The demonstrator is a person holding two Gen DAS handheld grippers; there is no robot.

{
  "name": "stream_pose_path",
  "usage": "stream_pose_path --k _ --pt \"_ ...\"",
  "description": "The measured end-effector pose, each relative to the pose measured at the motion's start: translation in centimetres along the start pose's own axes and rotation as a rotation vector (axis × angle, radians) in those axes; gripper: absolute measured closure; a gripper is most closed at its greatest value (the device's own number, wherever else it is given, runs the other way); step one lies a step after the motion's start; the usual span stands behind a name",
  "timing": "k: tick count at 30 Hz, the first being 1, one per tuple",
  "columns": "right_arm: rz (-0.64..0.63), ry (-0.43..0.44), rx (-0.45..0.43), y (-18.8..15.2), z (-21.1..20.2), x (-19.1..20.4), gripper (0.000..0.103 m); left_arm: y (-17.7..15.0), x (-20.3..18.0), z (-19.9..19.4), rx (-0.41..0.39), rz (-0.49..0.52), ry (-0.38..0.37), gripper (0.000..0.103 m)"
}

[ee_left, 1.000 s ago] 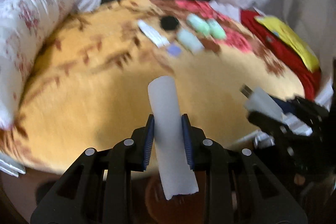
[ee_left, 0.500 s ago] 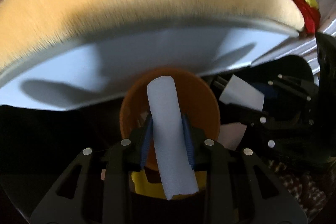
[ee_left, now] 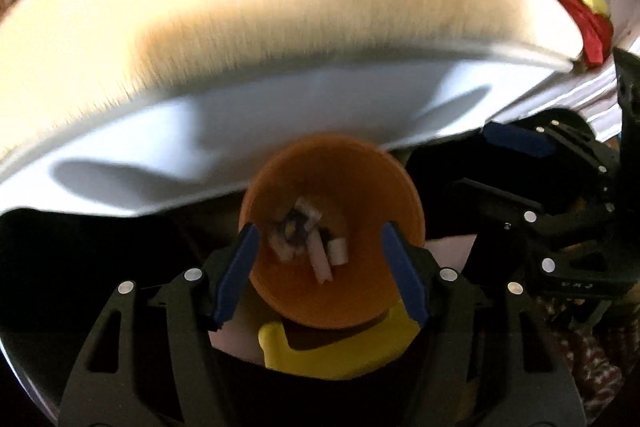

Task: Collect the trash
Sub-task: 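Lower both tools to the orange bin and release the charger and tube, then grasp the white toothpaste tube with the left tool while the right tool grasps the white bottle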

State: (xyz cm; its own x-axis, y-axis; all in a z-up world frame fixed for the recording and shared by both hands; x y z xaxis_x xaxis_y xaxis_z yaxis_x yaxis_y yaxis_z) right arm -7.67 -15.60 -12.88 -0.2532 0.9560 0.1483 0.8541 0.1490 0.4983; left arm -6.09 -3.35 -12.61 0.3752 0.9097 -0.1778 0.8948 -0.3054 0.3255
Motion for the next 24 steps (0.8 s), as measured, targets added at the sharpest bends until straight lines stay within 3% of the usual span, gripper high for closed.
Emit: stream_pose_path --k 5,11,18,24 --pt "-0.005 -0.024 -0.105 2.5 -2.3 -0.8 0.034 3.1 1.0 -4.6 -0.192 -0.004 0.005 0.040" --pt "-0.030 -0.077 -0.228 5.8 -4.6 -1.3 0.034 9.6 2.7 -8.2 -0.344 -0.050 0.079 0.036" --pt "-0.026 -0.110 -0.325 8.4 -6.3 -2.3 0.030 19.2 4.3 -7.6 -0.431 -0.138 0.149 0.035" --pt "-0.039 -0.116 -0.341 9.1 -5.7 -2.5 0.030 26.6 6.1 -4.6 -0.406 -0.222 0.184 0.035"
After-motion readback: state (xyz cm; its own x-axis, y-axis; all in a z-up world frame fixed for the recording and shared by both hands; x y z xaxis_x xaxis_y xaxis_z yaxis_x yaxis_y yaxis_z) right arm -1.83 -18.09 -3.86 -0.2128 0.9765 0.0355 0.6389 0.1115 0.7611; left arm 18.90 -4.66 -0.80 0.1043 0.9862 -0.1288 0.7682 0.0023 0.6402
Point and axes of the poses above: each gripper's, at about its wrist camera, not at the fingertips, and z roughly the way its jaws point, x to its left, y to its top, the point moved 3 cm from there along z, roughly the way its jaws point, and after that the axes turned 1 degree about y, right-handed, at the moved point
